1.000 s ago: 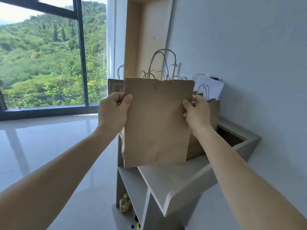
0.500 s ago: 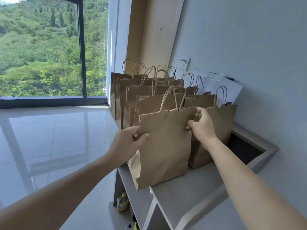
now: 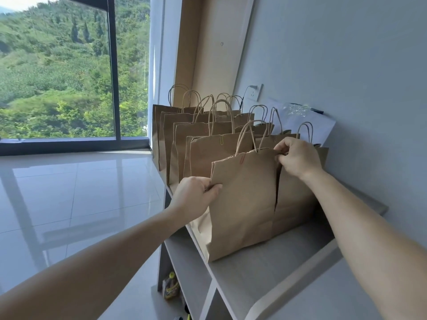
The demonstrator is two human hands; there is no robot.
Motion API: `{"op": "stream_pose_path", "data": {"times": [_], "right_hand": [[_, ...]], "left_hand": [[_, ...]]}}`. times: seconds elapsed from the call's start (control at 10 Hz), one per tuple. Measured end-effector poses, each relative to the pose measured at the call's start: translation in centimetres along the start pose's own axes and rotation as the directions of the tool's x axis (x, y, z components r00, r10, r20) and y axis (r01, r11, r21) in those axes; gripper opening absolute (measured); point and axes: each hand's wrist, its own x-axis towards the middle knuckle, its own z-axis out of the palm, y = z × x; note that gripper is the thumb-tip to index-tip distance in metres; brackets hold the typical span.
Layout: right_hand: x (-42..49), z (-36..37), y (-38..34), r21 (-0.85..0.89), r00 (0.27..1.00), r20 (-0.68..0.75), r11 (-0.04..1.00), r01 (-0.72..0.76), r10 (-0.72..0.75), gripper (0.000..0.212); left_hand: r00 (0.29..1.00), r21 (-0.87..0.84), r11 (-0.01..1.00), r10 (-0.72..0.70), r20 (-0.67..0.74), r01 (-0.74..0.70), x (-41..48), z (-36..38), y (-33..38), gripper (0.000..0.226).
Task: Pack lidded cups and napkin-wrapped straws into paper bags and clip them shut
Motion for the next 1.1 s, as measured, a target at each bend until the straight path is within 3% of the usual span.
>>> {"op": "stream_pose_path", "data": {"times": [0.3, 0.5, 0.7, 0.8, 0.9, 1.0, 1.1], "right_hand": [[-0.6, 0.9, 1.3, 0.08, 0.999, -0.009, 0.996, -0.043, 0.044, 0.023], [-1.5, 0.9, 0.8, 0.04, 0.997, -0.005, 0.996, -0.079, 0.08, 0.019], [-6.0, 1.1, -0.9, 0.109, 0.989, -0.106, 0.99, -0.089, 0.101, 0.05], [-10.1, 1.3, -2.0, 0.114, 0.994, -0.015, 0.987, -0.11, 0.112, 0.06], [-13.3, 0.7, -3.5, 0.034, 0.969, 0.214, 0.991, -0.132, 0.122, 0.071], [-17.2, -0.8, -4.8, -0.015, 0.93, 0.355, 0.995, -0.1, 0.099, 0.077], [-20.3, -3.0, -5.5, -0.097, 0.907, 0.413, 0.994, -0.045, 0.081, 0.078]], "left_hand": [[0.992, -0.101, 0.988, -0.116, 0.042, 0.12, 0.2, 0.5, 0.6, 0.023], [0.979, -0.065, 0.981, -0.173, 0.105, 0.18, 1.3, 0.1, 1.2, 0.02], [0.98, 0.023, 0.988, -0.156, 0.123, 0.155, 1.1, -0.3, 1.2, 0.025], [0.986, 0.11, 0.984, -0.152, 0.074, 0.143, -0.3, -0.5, 2.4, 0.042], [0.978, 0.311, 0.939, -0.187, 0.091, 0.151, -2.2, -0.6, 3.8, 0.06], [0.953, 0.55, 0.823, -0.266, 0.147, 0.145, -5.3, -0.8, 5.7, 0.067], [0.925, 0.646, 0.75, -0.332, 0.185, 0.14, -8.5, -1.0, 7.6, 0.074]]}}
